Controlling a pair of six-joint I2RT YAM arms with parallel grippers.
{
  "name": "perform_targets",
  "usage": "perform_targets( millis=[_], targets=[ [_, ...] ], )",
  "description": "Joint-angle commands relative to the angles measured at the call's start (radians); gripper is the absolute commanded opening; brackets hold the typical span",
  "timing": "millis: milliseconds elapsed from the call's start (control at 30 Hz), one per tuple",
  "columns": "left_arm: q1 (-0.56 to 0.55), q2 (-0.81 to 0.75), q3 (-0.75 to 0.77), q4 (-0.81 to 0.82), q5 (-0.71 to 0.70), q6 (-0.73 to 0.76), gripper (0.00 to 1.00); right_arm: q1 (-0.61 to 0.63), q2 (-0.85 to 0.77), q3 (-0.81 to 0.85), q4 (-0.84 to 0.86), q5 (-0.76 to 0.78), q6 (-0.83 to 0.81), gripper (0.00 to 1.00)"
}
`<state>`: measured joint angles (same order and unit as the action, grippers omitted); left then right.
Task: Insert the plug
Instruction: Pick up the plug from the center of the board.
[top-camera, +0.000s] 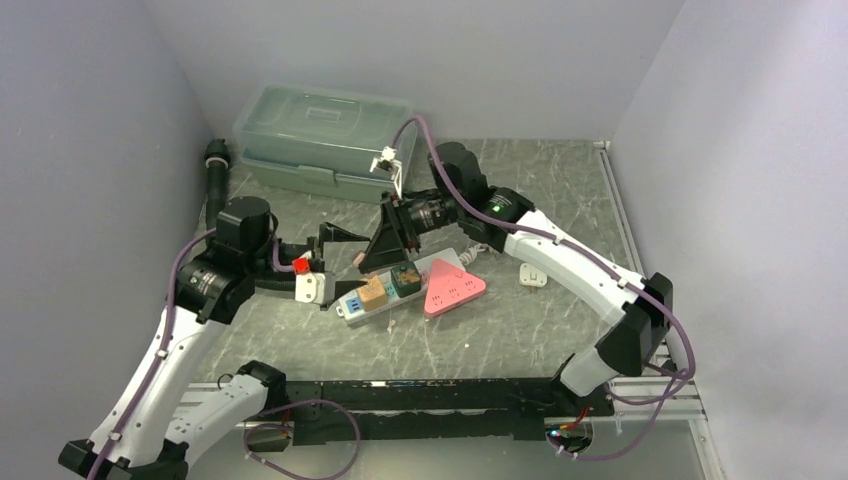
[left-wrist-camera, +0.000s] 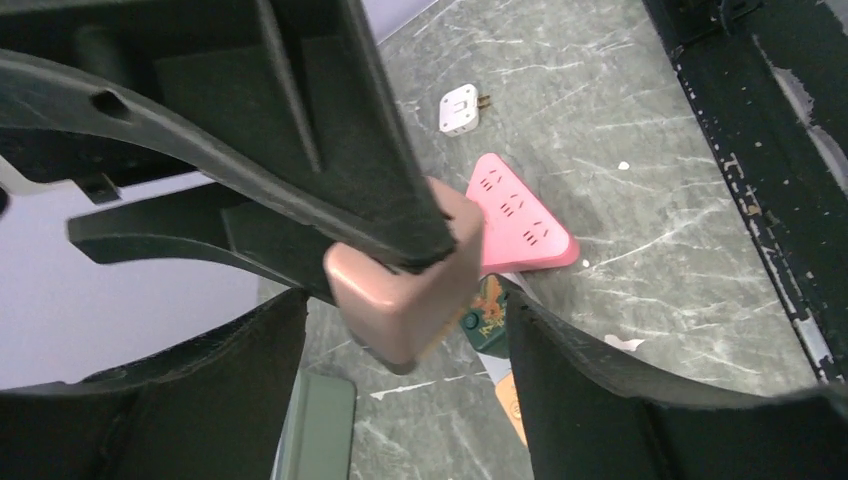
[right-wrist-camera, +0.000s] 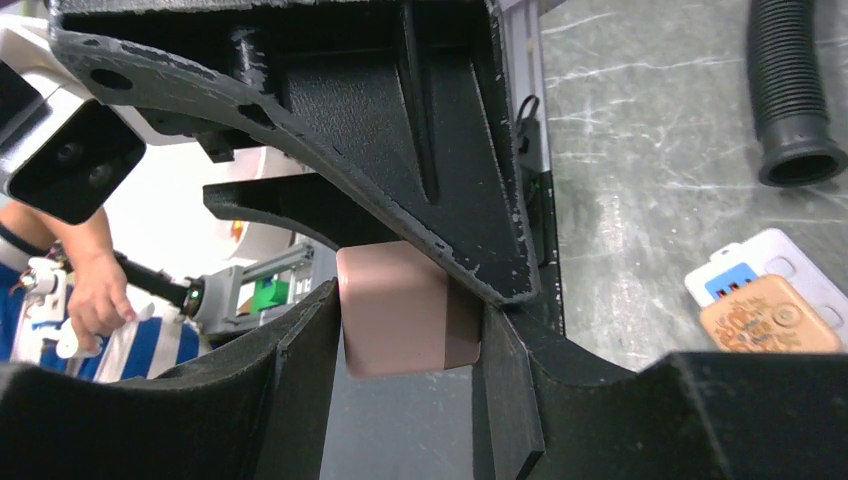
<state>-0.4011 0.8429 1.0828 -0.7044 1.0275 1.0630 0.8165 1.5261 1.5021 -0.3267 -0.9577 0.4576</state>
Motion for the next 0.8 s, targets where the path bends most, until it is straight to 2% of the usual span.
perform_targets(
  millis=[0, 167, 200, 267, 333, 433, 467, 633, 767],
  targets=[
    [-0.007, 0.026, 0.061, -0.065, 0.040, 0.068, 0.72, 0.031, 0.052, 0.099, -0.011, -0.064, -0.064, 0.34],
    [-0.008, 0.023, 0.069, -0.088, 0.037, 0.070, 0.48, 0.033, 0.068, 0.116, -0.016, -0.062, -0.071, 0.34],
    [-0.008, 0.022, 0.067, -0.102, 0.034, 0.084, 0.41, 0.033, 0.069, 0.120, -0.013, -0.055, -0.070, 0.34],
    [-0.010, 0.017, 0.061, -0.104, 0.032, 0.079, 0.20, 0.033, 0.077, 0.131, -0.019, -0.038, -0.071, 0.34],
    [-0.010, 0.010, 0.051, -0.090, 0.034, 0.054, 0.03, 0.033, 0.092, 0.152, -0.046, -0.001, -0.080, 0.39],
    [-0.011, 0.003, 0.039, -0.068, 0.027, 0.018, 0.00, 0.031, 0.112, 0.168, -0.071, 0.066, -0.083, 0.48],
    [-0.011, 0.005, 0.039, -0.071, 0.023, 0.011, 0.00, 0.030, 0.115, 0.170, -0.079, 0.093, -0.082, 0.58],
    [-0.011, 0.022, 0.049, -0.064, -0.012, -0.098, 0.00, 0.013, 0.091, 0.149, -0.108, 0.214, -0.096, 0.93],
    [-0.011, 0.035, 0.029, -0.036, -0.068, -0.241, 0.00, 0.000, 0.029, 0.115, -0.142, 0.329, -0.134, 0.99]
  ],
)
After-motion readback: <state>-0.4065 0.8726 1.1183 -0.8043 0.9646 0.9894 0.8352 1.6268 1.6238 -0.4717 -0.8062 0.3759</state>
